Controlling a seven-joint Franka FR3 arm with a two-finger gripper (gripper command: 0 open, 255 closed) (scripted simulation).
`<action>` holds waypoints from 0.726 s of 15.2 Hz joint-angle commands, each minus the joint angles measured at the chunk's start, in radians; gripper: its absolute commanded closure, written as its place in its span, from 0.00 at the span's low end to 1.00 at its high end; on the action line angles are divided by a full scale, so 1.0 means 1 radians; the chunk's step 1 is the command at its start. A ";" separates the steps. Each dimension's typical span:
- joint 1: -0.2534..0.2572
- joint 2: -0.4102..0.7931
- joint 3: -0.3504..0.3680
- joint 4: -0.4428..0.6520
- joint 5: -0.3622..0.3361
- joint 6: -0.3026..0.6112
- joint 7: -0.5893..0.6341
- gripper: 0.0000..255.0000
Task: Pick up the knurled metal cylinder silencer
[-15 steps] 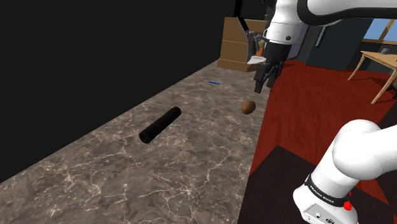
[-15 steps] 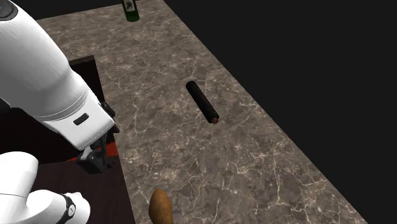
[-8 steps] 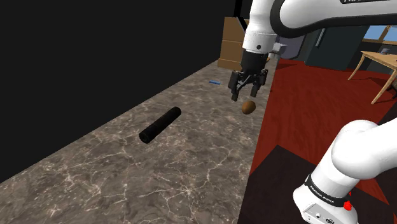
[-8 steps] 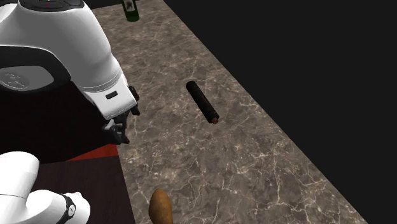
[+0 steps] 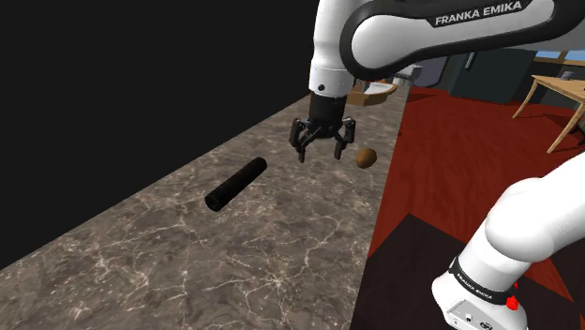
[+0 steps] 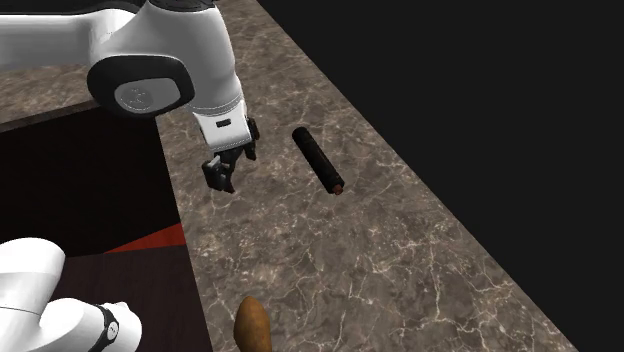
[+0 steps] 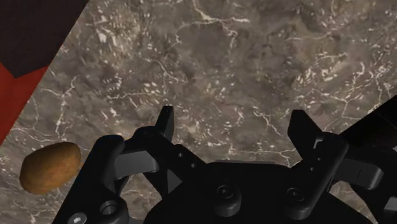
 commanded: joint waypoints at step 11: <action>-0.003 0.604 0.177 0.437 -0.330 0.050 0.690 0.00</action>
